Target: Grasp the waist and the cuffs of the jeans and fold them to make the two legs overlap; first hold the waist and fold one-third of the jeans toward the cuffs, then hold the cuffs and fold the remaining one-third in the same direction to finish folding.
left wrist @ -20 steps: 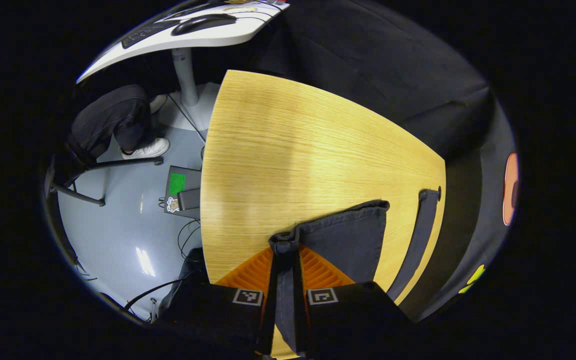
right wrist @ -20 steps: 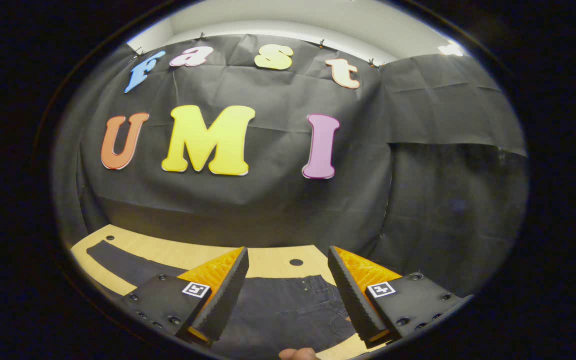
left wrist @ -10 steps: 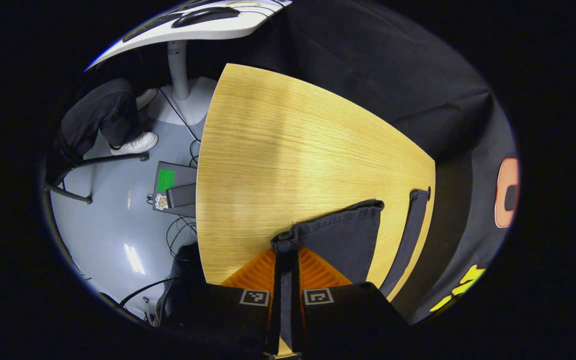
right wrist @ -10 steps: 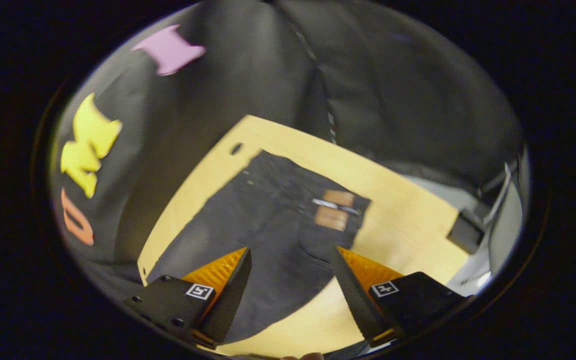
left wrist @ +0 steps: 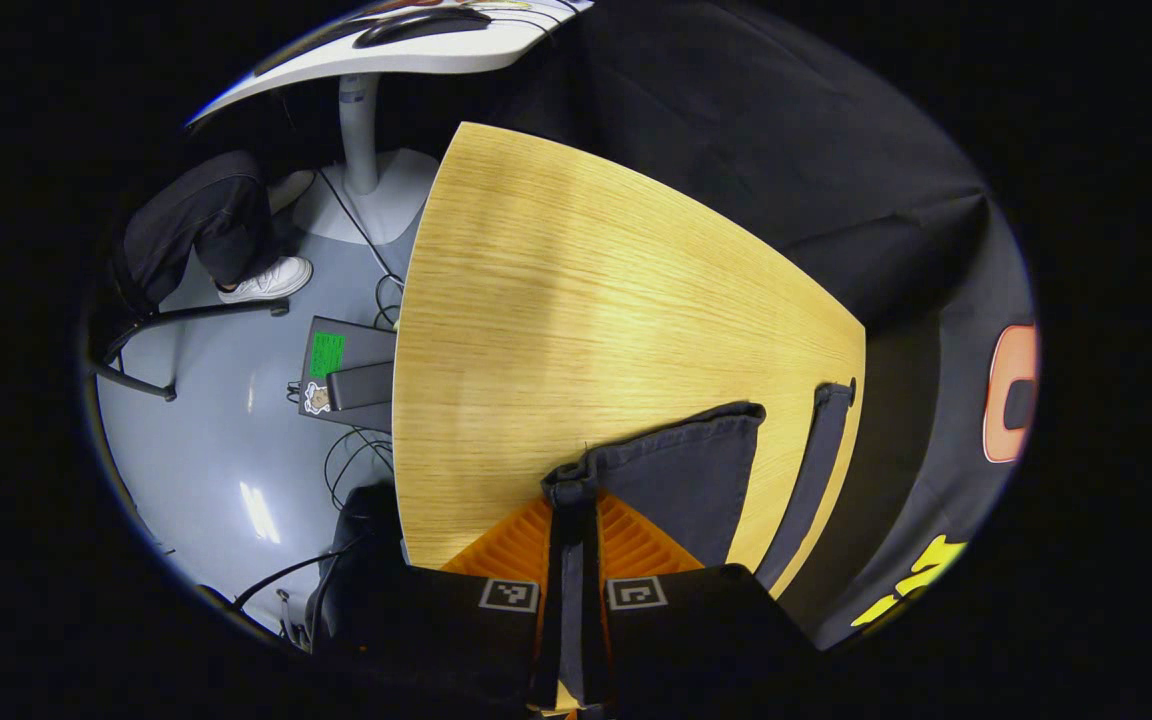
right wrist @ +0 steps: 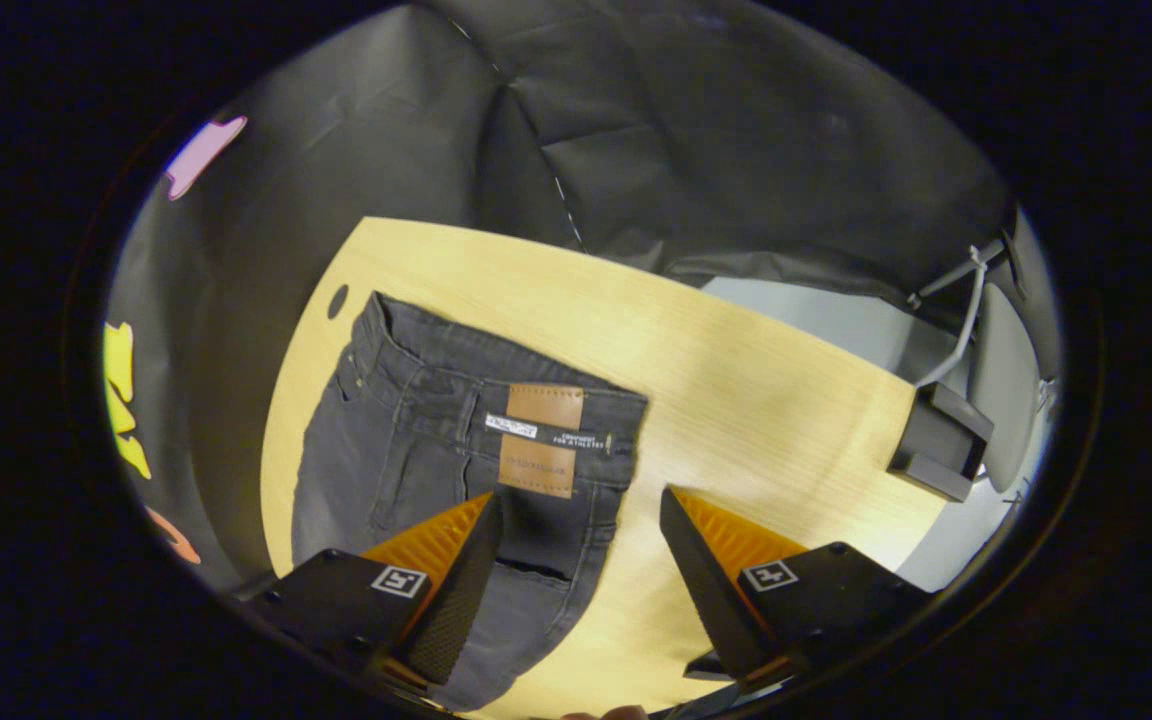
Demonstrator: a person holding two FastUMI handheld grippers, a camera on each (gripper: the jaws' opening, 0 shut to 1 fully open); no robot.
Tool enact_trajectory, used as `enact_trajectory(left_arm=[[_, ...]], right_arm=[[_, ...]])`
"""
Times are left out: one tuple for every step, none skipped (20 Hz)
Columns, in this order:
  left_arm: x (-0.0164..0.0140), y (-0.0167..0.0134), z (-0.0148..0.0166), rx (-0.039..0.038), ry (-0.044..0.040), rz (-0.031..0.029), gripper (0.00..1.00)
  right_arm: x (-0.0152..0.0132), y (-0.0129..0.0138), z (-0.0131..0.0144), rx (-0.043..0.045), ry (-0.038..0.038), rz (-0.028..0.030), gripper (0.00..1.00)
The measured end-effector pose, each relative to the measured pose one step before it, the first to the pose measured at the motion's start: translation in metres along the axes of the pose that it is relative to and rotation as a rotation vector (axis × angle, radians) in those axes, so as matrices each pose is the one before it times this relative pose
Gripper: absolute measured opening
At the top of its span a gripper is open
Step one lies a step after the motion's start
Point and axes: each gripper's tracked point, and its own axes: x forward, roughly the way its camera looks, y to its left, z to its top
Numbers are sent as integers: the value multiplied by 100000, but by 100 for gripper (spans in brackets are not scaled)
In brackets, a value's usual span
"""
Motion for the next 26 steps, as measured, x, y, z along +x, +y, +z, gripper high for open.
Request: enact_trajectory(left_arm=[[-12,-40,22,-386,-53,-294,11],[-21,32,-8,-243,-104,-72,11],[-32,-49,48,103,-49,139,11],[29,6,-27,292,-80,275,11],[15,46,34,334,-65,273,11],[-5,-42,-8,127,-20,276,11],[-45,-5,26,8,-20,67,11],[38,-54,-15,-147,-48,64,11],[-48,-109,-25,-106,-14,118,11],[78,41,7,281,141,277,11],[-3,-112,5,490,479,-35,11],[78,-120,-12,242,419,-809,11],[18,-55,12,-965,294,-819,11],[2,-87,4,-1870,419,-440,11],[-91,-99,-31,-1283,505,-91,10],[-145,-248,111,-1179,-69,-585,10],[129,-26,-50,237,686,839,10],[-98,-100,23,949,43,618,7],[-83,-123,12,1430,-53,529,7],[-49,-287,-7,1470,-87,104,6],[-98,-438,-36,653,205,-798,5],[-156,-625,-74,365,646,-1324,5],[-175,-742,80,424,323,-1172,5],[-236,-608,1,131,306,-1222,5],[-238,-954,19,-349,397,-2117,5],[-267,-940,-27,-149,484,-1841,5]], right_arm=[[-8,87,-129,-2209,299,-1945,97],[57,258,187,-1668,142,-645,98],[183,-63,-8,-2138,113,-1937,97],[109,-195,154,-1863,408,-1725,96],[317,-116,134,-1906,-117,-2127,91],[259,-380,-72,-1489,395,-2994,76],[133,-219,138,-792,257,-929,60],[411,-659,134,-1499,-539,-2700,58],[-274,-194,29,1487,84,2370,39],[123,261,287,1101,-536,1734,20],[123,185,-91,3985,227,1147,11],[43,-48,19,1317,52,898,2],[-129,-114,185,-731,-1365,233,0],[-126,-44,-211,-1659,252,152,2],[50,14,79,-426,-788,436,2],[-153,164,-134,905,285,1039,2],[-238,233,167,2604,-368,1860,2],[-388,281,173,2754,313,2334,2],[-256,83,188,2845,-217,2671,2],[-480,208,166,1911,-136,2643,0],[-756,232,136,1077,-392,2320,2],[-817,580,216,307,-508,1837,0],[-594,567,190,-220,-300,1675,0],[-512,688,213,478,-399,1978,2],[-416,834,99,816,-54,2475,2],[-536,1083,197,1161,-172,3160,2]])
